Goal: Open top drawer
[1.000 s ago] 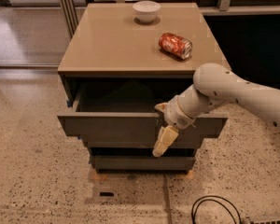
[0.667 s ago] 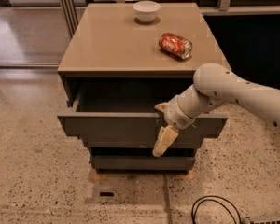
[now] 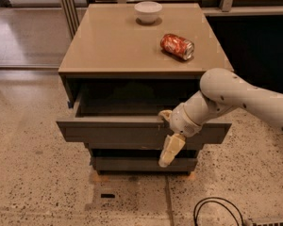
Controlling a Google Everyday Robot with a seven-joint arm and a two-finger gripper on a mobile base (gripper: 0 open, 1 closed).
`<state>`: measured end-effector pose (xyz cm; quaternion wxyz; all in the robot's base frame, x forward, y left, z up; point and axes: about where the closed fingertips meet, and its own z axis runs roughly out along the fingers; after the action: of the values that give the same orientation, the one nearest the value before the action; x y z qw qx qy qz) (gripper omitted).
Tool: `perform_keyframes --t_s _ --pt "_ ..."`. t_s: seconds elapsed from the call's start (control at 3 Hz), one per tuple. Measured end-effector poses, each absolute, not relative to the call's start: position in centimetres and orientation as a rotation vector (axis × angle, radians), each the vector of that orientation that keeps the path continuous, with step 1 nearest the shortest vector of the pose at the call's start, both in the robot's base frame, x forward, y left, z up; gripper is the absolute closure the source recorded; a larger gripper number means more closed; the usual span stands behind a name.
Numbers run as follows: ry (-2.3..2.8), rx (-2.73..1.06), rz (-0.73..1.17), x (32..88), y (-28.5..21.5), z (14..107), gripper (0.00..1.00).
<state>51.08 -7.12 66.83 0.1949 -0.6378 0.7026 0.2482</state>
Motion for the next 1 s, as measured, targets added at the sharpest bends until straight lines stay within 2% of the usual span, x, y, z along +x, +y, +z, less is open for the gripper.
perform_keyframes --t_s 0.33,1.0 --pt "1.974 -1.815 0.740 48.84 -7.83 67.27 0.00" --pt "1.968 -1.850 0.775 48.19 -7.31 66.68 0.00"
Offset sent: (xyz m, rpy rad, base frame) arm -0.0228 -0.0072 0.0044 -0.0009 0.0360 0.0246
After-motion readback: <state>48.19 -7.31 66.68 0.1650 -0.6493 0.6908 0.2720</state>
